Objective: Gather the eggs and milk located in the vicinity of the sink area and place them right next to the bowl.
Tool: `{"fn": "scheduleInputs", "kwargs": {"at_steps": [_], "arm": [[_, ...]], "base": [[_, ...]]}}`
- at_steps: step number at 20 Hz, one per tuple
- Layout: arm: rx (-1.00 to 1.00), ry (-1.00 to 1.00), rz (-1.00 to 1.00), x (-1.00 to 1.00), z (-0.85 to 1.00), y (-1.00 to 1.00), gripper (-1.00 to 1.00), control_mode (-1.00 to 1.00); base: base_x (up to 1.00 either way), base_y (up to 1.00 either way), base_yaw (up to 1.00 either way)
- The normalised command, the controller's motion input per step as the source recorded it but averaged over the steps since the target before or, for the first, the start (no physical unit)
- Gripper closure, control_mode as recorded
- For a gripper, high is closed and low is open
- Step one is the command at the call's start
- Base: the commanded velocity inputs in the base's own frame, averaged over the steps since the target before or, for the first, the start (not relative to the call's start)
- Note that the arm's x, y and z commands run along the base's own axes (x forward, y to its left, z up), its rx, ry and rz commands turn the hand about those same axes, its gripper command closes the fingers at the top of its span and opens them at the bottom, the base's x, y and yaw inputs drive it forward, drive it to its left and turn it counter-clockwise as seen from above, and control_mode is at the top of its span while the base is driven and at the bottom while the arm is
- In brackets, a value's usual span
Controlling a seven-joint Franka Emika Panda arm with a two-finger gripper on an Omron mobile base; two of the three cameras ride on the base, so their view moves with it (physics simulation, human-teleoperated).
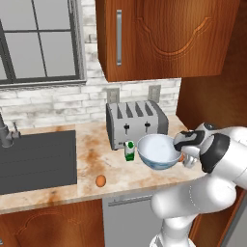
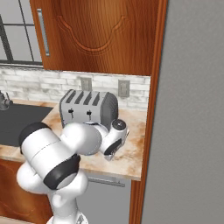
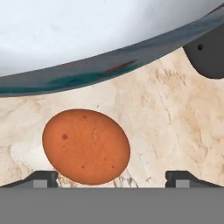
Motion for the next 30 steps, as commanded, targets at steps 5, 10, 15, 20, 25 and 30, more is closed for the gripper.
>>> {"fn": "scheduleInputs", "kwargs": {"at_steps": [5, 10, 15, 20, 25, 30], "arm": [[0.00, 0.00, 0.00, 0.00, 0.39, 0.00, -1.00, -1.00], [-0.05, 0.00, 0.00, -0.01, 0.50, 0.00, -1.00, -1.00], [-0.09, 0.00, 0.00, -0.06, 0.69, 0.00, -1.00, -1.00], [-0.04, 0.01, 0.00, -0.38, 0.63, 0.02, -1.00, -1.00], [0.00, 0.04, 0.01, -0.58, 0.39, 0.28, -1.00, -1.00], [-0.02, 0.10, 0.09, -0.36, 0.23, 0.69, -1.00, -1.00]], "base": [[0.00, 0.00, 0.00], [0.00, 0.00, 0.00], [0.00, 0.00, 0.00], [0.00, 0.00, 0.00], [0.00, 0.00, 0.00], [0.00, 0.00, 0.00]]}}
